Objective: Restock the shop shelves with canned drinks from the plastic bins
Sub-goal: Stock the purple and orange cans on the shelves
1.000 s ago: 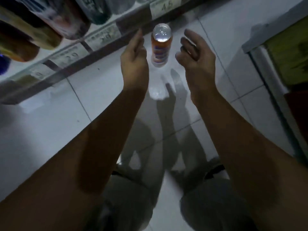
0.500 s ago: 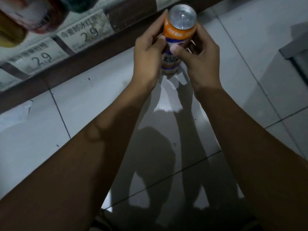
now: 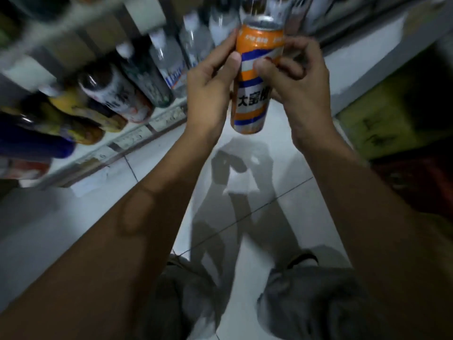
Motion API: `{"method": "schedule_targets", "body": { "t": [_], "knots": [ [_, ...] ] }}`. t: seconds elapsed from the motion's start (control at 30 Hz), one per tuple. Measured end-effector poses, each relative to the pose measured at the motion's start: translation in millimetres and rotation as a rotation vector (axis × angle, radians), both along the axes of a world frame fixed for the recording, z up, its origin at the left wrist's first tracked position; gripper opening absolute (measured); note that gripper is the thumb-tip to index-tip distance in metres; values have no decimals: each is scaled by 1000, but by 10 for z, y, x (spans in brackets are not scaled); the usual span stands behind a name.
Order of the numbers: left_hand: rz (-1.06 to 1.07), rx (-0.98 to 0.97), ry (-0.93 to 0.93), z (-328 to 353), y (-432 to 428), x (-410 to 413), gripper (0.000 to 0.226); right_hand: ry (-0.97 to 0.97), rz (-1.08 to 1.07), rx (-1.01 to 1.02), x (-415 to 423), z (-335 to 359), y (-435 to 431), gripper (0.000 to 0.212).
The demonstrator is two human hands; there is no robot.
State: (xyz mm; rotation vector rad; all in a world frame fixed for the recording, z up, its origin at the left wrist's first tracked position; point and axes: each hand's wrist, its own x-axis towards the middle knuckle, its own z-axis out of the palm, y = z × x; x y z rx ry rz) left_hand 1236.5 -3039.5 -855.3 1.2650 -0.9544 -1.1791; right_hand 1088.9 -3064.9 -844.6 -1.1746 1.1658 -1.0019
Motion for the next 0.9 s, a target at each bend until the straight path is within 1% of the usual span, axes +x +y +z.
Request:
{"method": "schedule_targets", "body": {
  "t": [0.07, 0.17, 0.2, 0.4, 0.47, 0.53, 0.6, 0.7, 0.8, 0.9],
  "knots": [
    [37, 9, 41, 839, -18, -48, 44, -27, -19, -8, -53, 824, -4, 46],
    [64, -9, 97, 2174, -53, -84, 43, -54, -36, -37, -91, 2081, -23, 28],
    [68, -8, 115, 2630, -48, -86, 42, -62, -29, -47, -92, 2497, -19, 27],
    [70, -26, 147, 5268, 73, 57, 34, -132, 113, -160, -26, 4890, 77, 50],
    [70, -29, 115, 6022, 132, 137, 32, -163, 122, -201, 79, 5631, 114, 57],
    [69, -71, 81, 6652, 186, 240, 31, -207, 141, -226, 181, 6276, 164, 59],
    [70, -117, 53, 7210, 233, 364, 32, -224, 171, -268, 275, 6827, 226, 57],
    [80, -196, 12, 7886, 303, 533, 24, -215, 190, -336, 395, 7498, 285, 56],
    [121, -248, -21, 8355, 337, 708, 5, -175, 223, -376, 535, 7983, 301, 59],
    [131, -298, -30, 8644, 344, 832, 4, -155, 236, -409, 653, 8275, 295, 60]
  ]
}}
